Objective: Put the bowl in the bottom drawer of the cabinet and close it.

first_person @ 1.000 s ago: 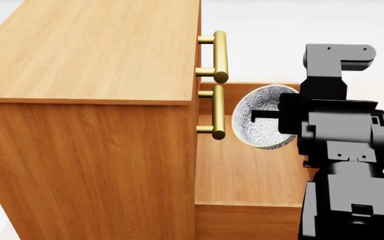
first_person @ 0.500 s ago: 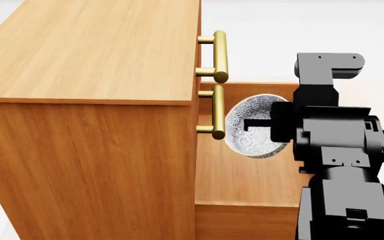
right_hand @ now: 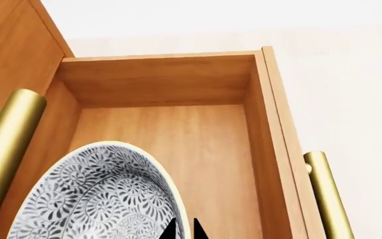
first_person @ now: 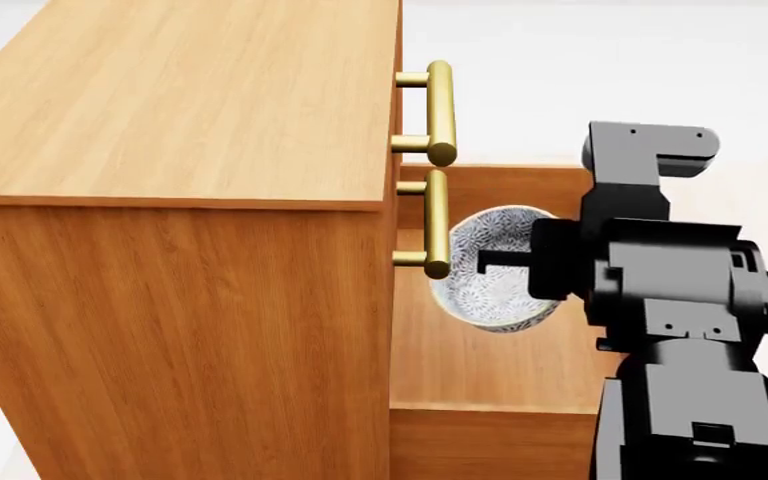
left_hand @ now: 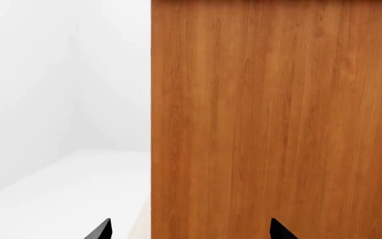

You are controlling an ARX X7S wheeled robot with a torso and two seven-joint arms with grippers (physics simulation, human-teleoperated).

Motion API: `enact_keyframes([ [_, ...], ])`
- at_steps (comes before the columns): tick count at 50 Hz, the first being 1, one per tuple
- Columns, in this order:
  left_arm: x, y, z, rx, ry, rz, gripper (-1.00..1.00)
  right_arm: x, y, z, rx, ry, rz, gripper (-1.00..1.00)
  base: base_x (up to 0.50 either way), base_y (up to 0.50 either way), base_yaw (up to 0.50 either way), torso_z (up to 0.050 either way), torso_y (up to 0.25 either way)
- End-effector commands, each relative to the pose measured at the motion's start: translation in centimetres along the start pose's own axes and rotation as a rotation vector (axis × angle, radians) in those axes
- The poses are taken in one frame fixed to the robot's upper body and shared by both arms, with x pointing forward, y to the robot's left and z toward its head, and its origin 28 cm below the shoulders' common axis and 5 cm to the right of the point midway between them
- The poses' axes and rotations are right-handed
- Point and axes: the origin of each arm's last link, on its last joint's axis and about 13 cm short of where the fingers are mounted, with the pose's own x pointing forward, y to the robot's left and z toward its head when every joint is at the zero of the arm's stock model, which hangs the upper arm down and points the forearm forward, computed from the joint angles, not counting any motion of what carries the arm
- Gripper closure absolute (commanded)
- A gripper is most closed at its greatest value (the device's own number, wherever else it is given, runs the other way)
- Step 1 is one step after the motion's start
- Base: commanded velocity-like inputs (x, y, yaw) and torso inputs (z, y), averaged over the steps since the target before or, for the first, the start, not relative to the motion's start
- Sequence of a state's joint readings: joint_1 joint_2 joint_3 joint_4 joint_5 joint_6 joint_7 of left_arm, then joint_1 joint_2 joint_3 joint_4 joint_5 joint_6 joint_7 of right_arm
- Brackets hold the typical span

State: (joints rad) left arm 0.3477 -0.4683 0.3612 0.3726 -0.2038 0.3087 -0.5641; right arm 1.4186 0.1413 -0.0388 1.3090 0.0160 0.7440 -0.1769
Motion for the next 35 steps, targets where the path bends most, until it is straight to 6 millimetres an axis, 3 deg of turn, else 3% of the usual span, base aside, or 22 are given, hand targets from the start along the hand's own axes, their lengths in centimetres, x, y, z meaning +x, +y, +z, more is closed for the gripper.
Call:
enact_keyframes([
  [1,0.0,0.0,0.0,-0.002,0.0,0.001,-1.0,-0.1,0.2,0.0,0.051,0.019,0.047,1.0,0.0,0.0,0.0,0.0,0.0],
  [35,0.1,0.1,0.1,-0.004,0.0,0.003,-1.0,0.2,0.2,-1.7,0.058,0.118,0.048,1.0,0.0,0.0,0.0,0.0,0.0],
])
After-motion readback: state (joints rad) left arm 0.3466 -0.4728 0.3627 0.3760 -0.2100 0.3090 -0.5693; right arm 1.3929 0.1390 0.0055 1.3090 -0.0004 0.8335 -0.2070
